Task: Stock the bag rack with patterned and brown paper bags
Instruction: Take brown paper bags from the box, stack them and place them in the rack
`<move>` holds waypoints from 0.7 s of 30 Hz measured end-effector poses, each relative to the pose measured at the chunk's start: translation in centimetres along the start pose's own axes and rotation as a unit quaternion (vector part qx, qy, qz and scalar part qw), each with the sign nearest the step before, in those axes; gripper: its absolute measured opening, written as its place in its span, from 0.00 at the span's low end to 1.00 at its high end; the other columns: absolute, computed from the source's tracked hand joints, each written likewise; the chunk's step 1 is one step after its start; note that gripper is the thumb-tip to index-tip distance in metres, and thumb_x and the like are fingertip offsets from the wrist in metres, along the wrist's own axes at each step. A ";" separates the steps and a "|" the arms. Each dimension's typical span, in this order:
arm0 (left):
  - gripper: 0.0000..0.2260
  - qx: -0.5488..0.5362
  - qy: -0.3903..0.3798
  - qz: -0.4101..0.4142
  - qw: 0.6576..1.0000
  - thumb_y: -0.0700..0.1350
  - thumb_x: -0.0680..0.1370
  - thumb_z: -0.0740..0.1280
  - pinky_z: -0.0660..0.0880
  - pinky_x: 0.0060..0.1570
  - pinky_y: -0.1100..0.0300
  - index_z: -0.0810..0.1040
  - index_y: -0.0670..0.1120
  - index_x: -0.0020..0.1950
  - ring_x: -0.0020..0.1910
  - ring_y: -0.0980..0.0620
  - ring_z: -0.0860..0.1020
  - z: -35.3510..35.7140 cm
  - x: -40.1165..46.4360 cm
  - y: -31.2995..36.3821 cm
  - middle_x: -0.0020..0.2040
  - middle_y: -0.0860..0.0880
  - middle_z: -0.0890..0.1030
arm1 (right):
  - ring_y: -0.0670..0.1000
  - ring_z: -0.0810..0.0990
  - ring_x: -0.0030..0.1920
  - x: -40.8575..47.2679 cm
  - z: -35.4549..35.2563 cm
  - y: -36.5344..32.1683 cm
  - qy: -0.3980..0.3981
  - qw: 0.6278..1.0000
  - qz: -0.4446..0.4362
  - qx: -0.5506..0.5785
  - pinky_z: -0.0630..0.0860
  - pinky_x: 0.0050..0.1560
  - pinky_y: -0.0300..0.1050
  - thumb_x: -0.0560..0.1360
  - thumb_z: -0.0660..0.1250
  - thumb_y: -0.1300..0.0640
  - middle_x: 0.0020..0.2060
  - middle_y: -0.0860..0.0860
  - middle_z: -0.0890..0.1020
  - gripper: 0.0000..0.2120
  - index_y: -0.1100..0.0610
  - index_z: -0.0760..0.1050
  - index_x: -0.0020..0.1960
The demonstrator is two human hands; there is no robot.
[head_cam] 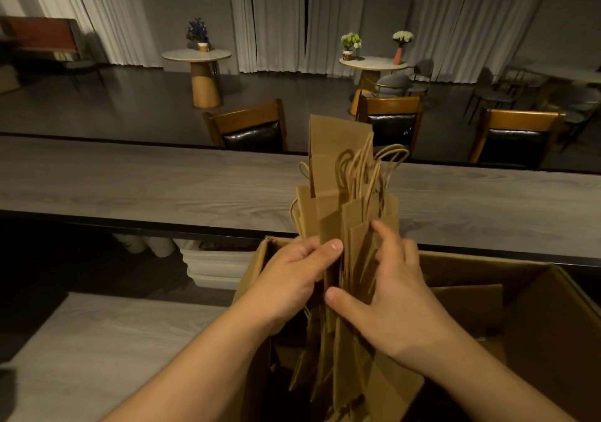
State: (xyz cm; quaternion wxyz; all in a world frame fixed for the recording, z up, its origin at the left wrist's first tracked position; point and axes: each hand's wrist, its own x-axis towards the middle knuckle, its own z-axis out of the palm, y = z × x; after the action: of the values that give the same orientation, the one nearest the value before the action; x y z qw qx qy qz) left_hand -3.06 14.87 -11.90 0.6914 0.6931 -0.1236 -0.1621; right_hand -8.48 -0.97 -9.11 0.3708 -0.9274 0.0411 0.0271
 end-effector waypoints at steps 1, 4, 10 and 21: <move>0.13 -0.017 0.000 -0.005 1.000 0.45 0.85 0.60 0.80 0.54 0.63 0.82 0.41 0.61 0.58 0.50 0.84 0.0 -0.1 0.1 0.56 0.46 0.87 | 0.49 0.59 0.78 -0.1 -0.2 0.1 -0.010 1.000 0.001 -0.004 0.66 0.77 0.53 0.73 0.75 0.37 0.74 0.38 0.52 0.54 0.36 0.37 0.80; 0.13 -0.012 0.045 -0.041 0.998 0.49 0.85 0.61 0.81 0.59 0.54 0.82 0.47 0.60 0.57 0.49 0.85 0.1 0.1 0.3 0.55 0.48 0.87 | 0.45 0.67 0.71 -0.6 -0.8 0.0 -0.021 0.999 0.007 -0.032 0.74 0.66 0.43 0.78 0.71 0.48 0.74 0.40 0.55 0.49 0.38 0.37 0.82; 0.15 0.065 0.174 -0.090 0.978 0.57 0.83 0.63 0.80 0.54 0.44 0.82 0.48 0.51 0.48 0.44 0.84 -0.1 0.4 0.6 0.48 0.45 0.86 | 0.39 0.76 0.54 -2.1 -3.8 -1.4 0.049 0.991 0.021 -0.124 0.79 0.61 0.44 0.81 0.66 0.54 0.57 0.37 0.75 0.28 0.37 0.62 0.76; 0.16 0.167 0.103 -0.117 0.974 0.54 0.80 0.65 0.80 0.55 0.44 0.84 0.42 0.48 0.49 0.42 0.82 0.3 0.7 1.4 0.47 0.43 0.85 | 0.46 0.75 0.49 -2.5 -7.3 -1.0 -0.015 0.865 -0.221 -0.451 0.64 0.61 0.56 0.65 0.77 0.49 0.39 0.34 0.74 0.13 0.38 0.74 0.35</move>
State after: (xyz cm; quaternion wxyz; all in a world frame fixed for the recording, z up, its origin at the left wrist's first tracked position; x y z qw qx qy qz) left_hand -2.48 14.27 -10.53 0.5511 0.8214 0.0052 -0.1468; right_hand -10.72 -5.13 -2.91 -0.0911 -0.9777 -0.1876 -0.0262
